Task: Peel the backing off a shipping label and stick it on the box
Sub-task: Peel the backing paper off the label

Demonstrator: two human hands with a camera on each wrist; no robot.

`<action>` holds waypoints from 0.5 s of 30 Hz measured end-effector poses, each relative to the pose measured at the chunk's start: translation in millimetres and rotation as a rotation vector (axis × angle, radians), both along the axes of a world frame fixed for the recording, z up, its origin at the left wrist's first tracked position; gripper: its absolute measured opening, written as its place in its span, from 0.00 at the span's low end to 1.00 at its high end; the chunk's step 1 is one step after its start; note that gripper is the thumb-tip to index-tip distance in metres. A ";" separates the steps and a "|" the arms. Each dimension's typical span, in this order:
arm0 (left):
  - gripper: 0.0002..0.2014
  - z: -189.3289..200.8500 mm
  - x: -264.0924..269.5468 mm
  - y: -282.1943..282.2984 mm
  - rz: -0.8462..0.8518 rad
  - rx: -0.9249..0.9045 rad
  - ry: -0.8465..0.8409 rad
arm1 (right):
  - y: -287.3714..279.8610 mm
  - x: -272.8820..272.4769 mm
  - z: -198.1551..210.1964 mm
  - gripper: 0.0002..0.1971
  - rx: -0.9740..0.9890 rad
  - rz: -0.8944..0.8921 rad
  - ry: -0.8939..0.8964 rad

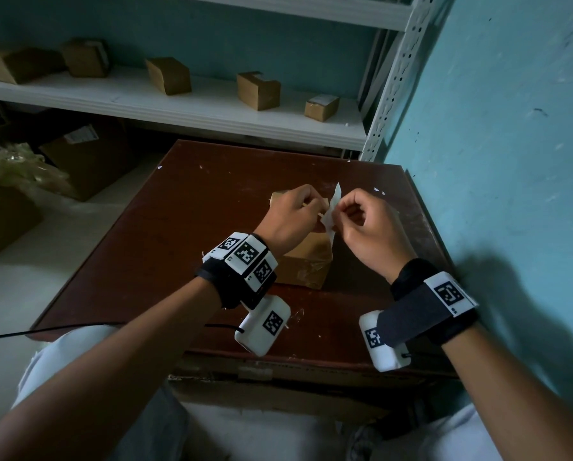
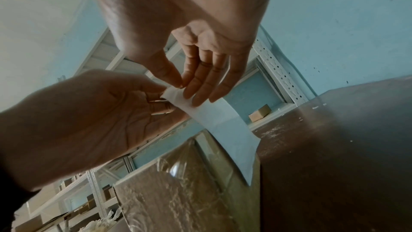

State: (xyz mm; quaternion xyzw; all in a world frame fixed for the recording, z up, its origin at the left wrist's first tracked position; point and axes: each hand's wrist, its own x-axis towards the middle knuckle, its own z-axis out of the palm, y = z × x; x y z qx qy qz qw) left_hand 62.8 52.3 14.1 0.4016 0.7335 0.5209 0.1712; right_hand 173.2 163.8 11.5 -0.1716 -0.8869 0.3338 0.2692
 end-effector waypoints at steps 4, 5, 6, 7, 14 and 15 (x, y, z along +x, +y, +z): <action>0.08 -0.9 0.1 -1.1 -0.009 0.008 -0.012 | -2.3 0.3 1.7 0.02 0.033 0.031 -0.001; 0.07 -1.6 0.2 -1.2 -0.021 0.020 -0.009 | -2.5 0.2 1.7 0.02 0.037 0.029 -0.003; 0.06 -2.5 -0.5 -1.0 -0.029 0.031 0.000 | -2.6 0.0 1.7 0.02 0.040 0.026 -0.004; 0.05 -3.5 -1.2 -0.9 -0.030 0.038 0.021 | -2.5 -0.2 1.3 0.02 0.039 0.024 -0.005; 0.04 -9.3 -3.8 0.1 -0.022 0.045 0.225 | -2.8 -1.1 -0.9 0.04 0.025 0.013 -0.037; 0.03 -9.6 -4.1 0.0 -0.028 0.054 0.233 | -2.4 -1.1 -1.2 0.05 0.023 0.012 -0.038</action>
